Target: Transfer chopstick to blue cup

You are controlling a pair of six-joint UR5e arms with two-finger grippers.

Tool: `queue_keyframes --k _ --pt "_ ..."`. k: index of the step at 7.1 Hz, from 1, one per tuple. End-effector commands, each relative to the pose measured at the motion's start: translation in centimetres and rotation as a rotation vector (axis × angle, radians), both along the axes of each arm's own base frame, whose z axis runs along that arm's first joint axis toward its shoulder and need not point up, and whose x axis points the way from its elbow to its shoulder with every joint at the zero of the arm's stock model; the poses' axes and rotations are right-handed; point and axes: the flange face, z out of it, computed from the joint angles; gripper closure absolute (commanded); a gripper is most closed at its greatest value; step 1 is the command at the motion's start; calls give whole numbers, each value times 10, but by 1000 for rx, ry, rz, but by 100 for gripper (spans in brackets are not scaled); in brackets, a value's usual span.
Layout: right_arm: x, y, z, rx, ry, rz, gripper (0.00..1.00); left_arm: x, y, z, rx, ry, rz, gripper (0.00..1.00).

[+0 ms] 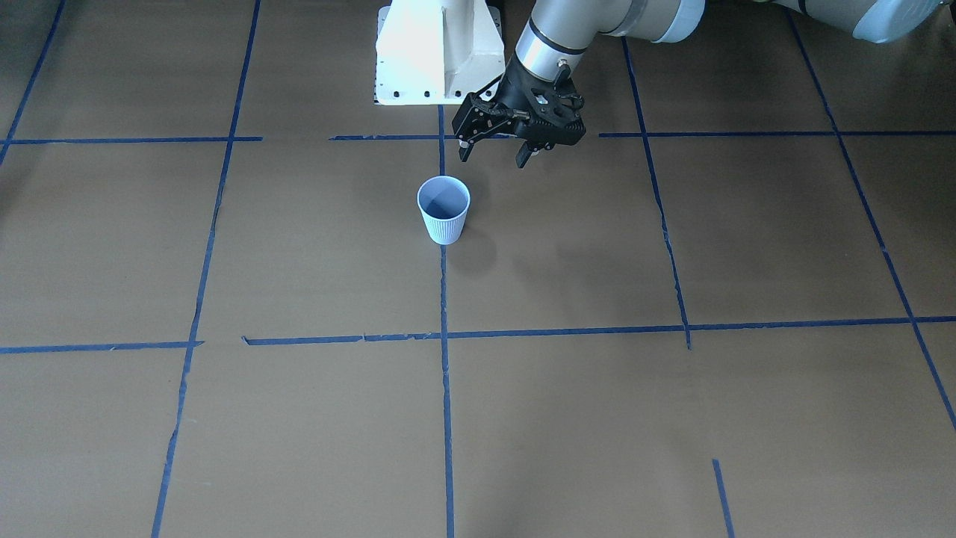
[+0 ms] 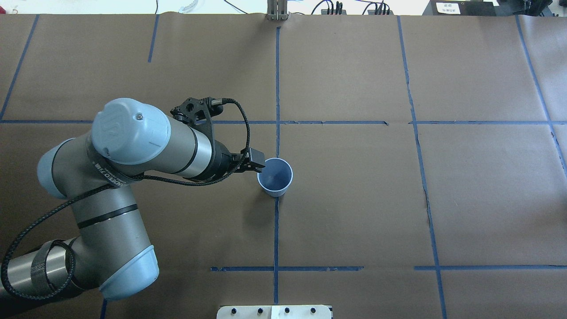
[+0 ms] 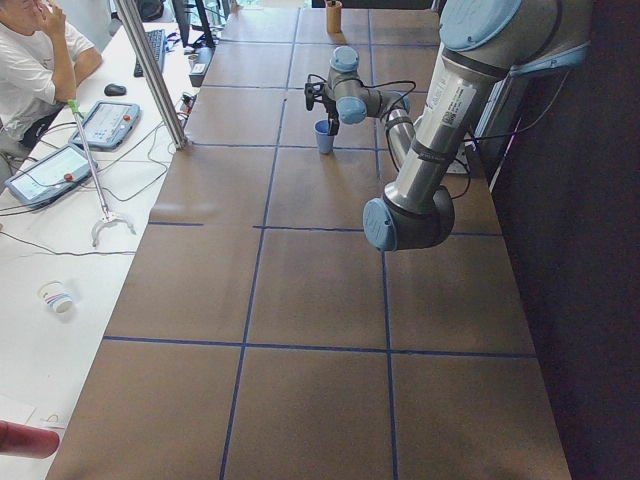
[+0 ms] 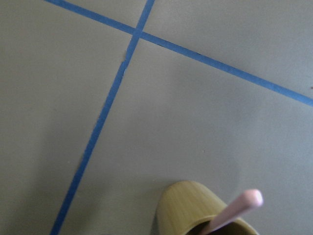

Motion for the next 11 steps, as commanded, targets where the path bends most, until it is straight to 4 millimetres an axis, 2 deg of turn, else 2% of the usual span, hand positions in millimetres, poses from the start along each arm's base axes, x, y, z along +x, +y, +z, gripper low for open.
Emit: queue_keyframes --k 1,3,5,7,8,9,11 --pt "10 1 13 33 2 -19 6 0 0 1 -2 -1 0 0" --pt "9 -7 7 47 -24 -19 10 0 0 0 -2 1 1 0" --pt "10 -30 -11 80 -35 -15 10 1 1 1 -2 -1 1 0" --pt "9 -32 -11 76 -47 -13 10 1 1 2 -3 -2 1 0" --pt "6 -27 3 46 -77 -11 11 1 1 1 -1 -1 2 0" --pt "5 -27 3 46 -90 -11 29 0 0 2 -2 -4 0 0" --pt "5 -27 2 48 -90 -13 81 0 0 2 -1 -3 0 0"
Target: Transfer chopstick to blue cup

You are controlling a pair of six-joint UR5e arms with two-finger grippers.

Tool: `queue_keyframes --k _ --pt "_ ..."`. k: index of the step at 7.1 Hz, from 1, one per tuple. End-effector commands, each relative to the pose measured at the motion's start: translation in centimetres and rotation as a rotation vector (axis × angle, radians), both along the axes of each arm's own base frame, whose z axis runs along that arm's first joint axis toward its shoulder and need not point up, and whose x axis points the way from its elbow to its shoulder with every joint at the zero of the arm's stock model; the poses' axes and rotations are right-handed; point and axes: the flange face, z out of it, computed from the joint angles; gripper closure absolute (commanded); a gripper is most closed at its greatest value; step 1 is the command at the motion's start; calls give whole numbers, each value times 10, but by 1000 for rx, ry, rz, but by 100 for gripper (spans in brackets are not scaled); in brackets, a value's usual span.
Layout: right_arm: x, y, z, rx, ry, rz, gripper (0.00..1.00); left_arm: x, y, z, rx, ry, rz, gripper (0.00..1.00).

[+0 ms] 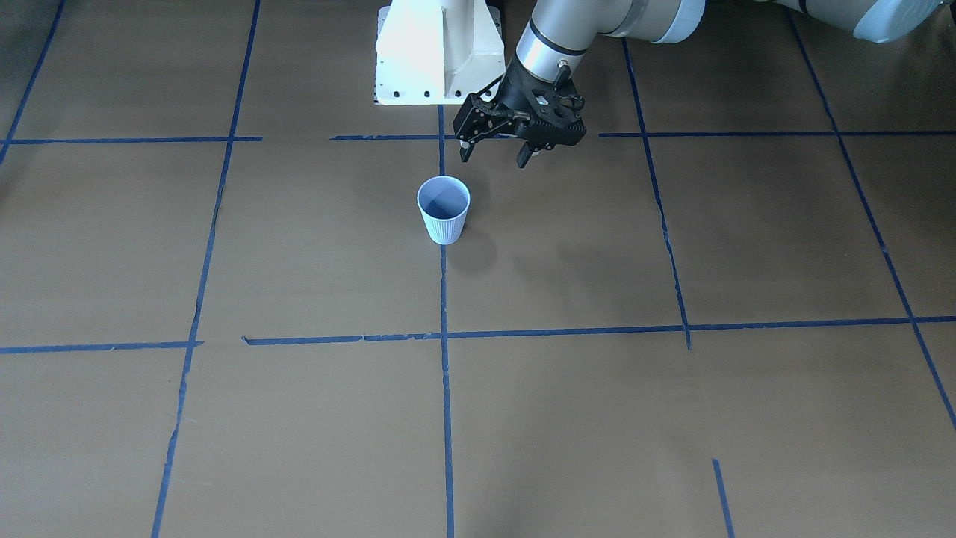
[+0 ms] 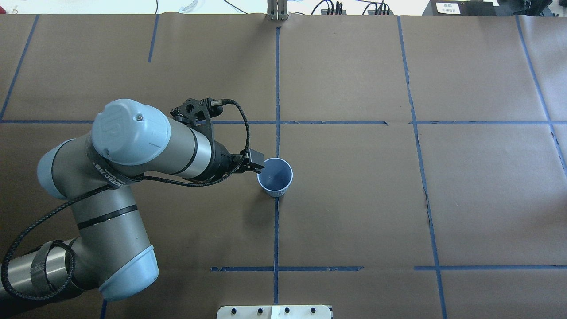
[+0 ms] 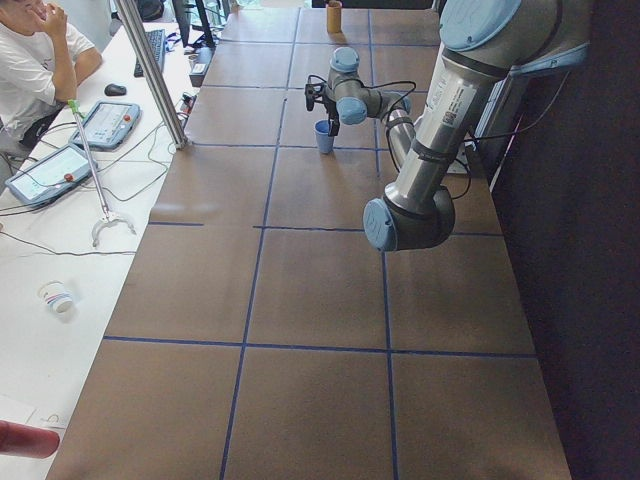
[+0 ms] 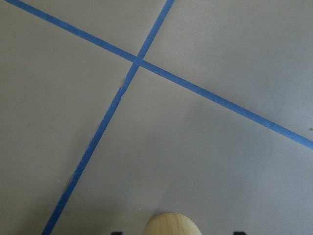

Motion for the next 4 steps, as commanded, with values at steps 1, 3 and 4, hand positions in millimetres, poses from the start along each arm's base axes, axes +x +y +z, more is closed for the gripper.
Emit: queue_keyframes --k 1,3,4 --pt "1 -1 -2 6 -2 1 95 0 0 0 0 0 -1 0" --pt "1 -3 -7 21 0 -2 100 0 -1 1 -1 -2 -1 0" --pt "4 -4 -19 46 2 2 100 0 0 -1 1 1 1 0"
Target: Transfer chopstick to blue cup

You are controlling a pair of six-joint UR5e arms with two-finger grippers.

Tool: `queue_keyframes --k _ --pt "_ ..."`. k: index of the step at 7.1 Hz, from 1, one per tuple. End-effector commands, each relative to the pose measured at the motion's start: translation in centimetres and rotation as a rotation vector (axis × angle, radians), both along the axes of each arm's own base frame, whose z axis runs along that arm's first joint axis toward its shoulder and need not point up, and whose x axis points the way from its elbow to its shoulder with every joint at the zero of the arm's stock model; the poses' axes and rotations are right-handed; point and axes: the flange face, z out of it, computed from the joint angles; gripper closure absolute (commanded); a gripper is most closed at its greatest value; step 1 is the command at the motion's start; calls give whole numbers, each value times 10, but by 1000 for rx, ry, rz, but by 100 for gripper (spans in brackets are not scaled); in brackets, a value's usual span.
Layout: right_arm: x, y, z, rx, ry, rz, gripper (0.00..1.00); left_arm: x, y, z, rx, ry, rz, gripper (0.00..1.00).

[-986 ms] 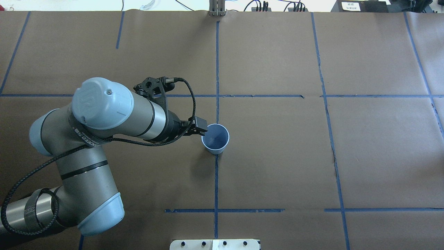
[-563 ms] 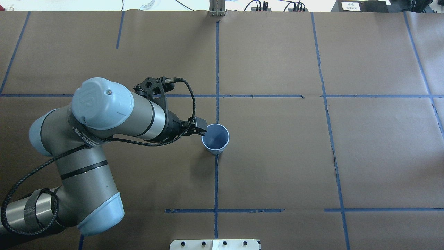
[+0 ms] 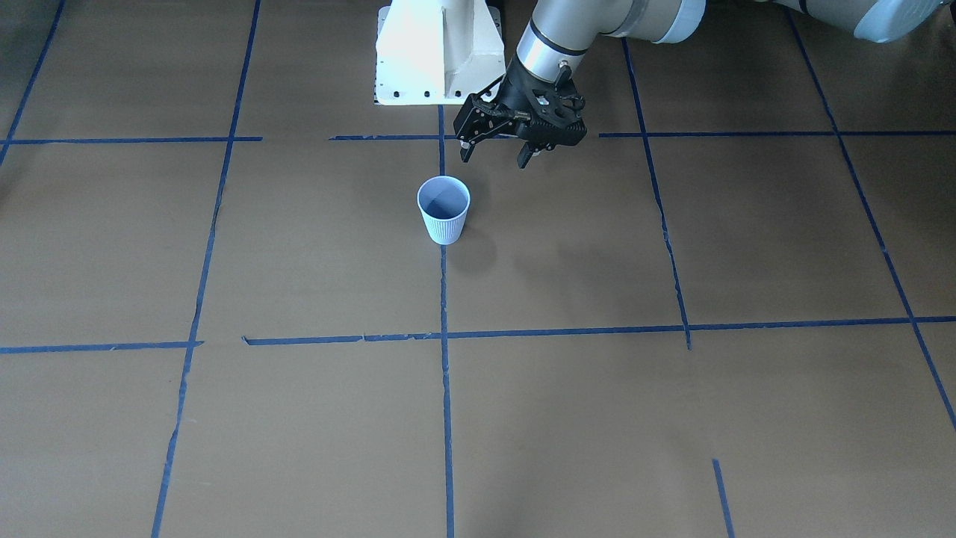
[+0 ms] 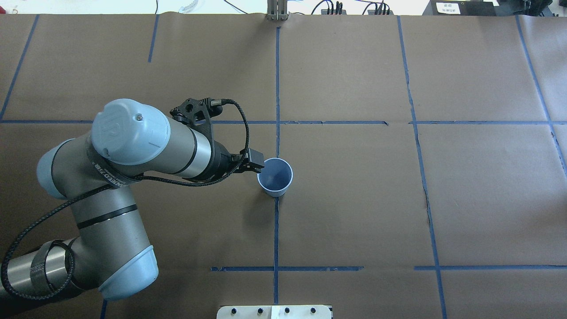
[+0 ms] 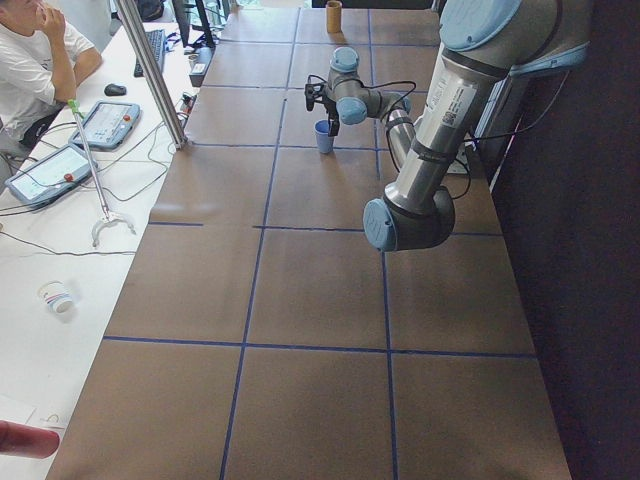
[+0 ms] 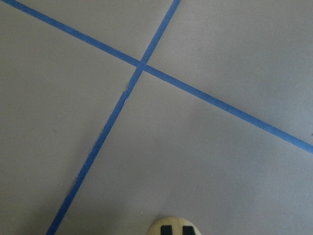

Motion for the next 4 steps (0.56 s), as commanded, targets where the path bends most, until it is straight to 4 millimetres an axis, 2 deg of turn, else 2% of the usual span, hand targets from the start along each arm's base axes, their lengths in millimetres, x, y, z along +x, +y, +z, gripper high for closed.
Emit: queue_keyframes --k 1,2,4 --pt "16 1 -22 46 1 35 100 1 0 1 -1 -1 1 0" --pt "34 4 -37 73 5 77 100 0 1 -1 -1 2 1 0" --pt "71 23 -62 112 15 169 100 1 2 -1 -1 2 4 0"
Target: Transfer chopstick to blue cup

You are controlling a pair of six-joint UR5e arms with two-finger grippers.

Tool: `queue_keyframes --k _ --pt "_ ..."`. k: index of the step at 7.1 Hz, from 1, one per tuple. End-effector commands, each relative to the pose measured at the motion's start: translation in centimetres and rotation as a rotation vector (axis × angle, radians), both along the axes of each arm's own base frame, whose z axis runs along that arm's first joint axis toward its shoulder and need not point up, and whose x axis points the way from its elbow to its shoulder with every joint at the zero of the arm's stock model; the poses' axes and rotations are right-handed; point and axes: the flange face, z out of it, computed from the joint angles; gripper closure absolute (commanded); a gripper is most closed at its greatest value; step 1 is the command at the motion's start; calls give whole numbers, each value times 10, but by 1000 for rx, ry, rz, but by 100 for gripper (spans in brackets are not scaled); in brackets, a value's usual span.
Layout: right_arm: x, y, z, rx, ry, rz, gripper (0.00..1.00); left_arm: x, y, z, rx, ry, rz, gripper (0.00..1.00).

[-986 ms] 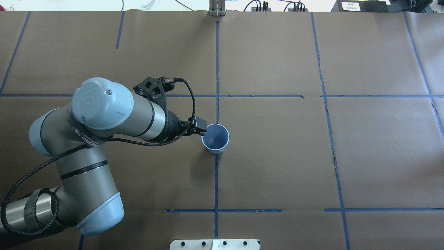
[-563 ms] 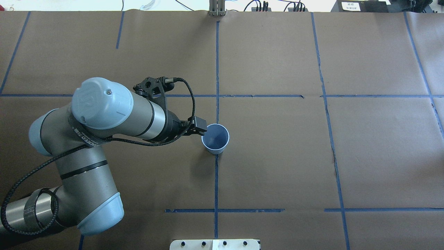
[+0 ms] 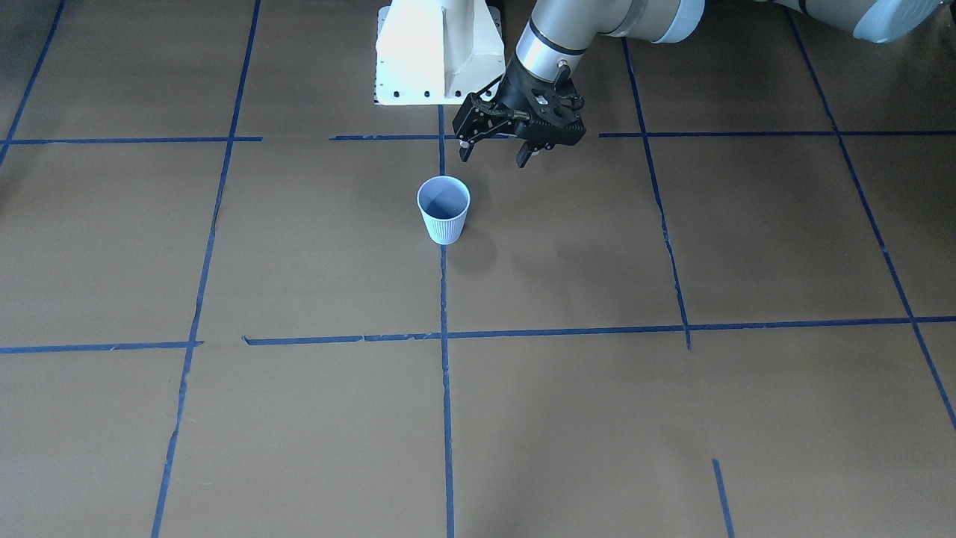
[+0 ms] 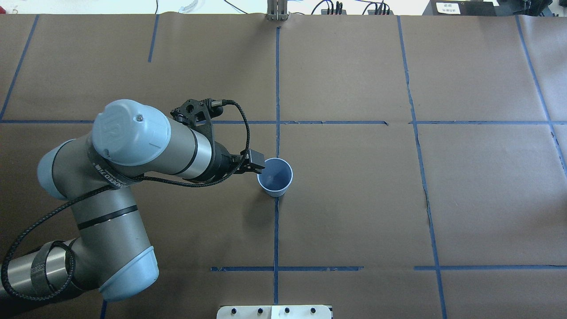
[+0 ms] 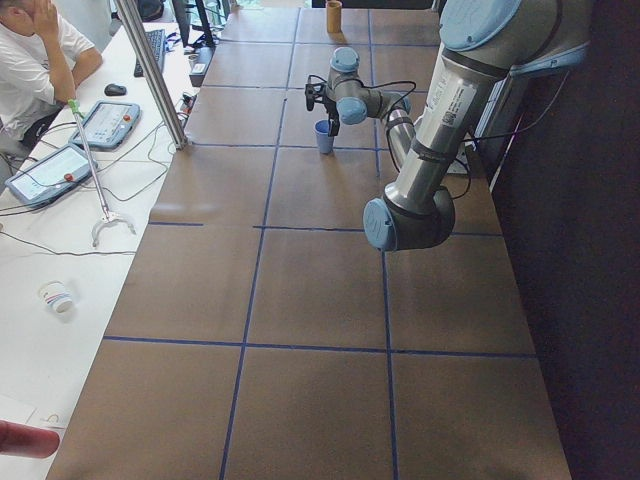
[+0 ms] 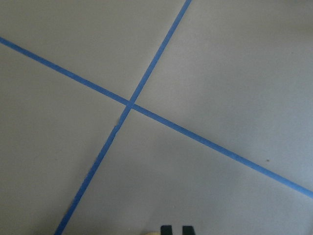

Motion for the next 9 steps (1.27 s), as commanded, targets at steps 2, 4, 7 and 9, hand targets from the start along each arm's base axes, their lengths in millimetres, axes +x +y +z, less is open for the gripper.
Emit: queue_keyframes --k 2,4,7,9 --pt "27 24 -51 88 -48 77 100 -1 0 -1 2 3 -2 0" --pt "28 19 -66 101 -126 89 100 -2 -1 -1 3 4 -3 0" --pt "12 -1 -136 13 -229 205 100 -6 -3 -4 8 11 -9 0" --pt "-54 -47 -197 -73 -306 174 99 -18 -12 -3 9 10 -33 0"
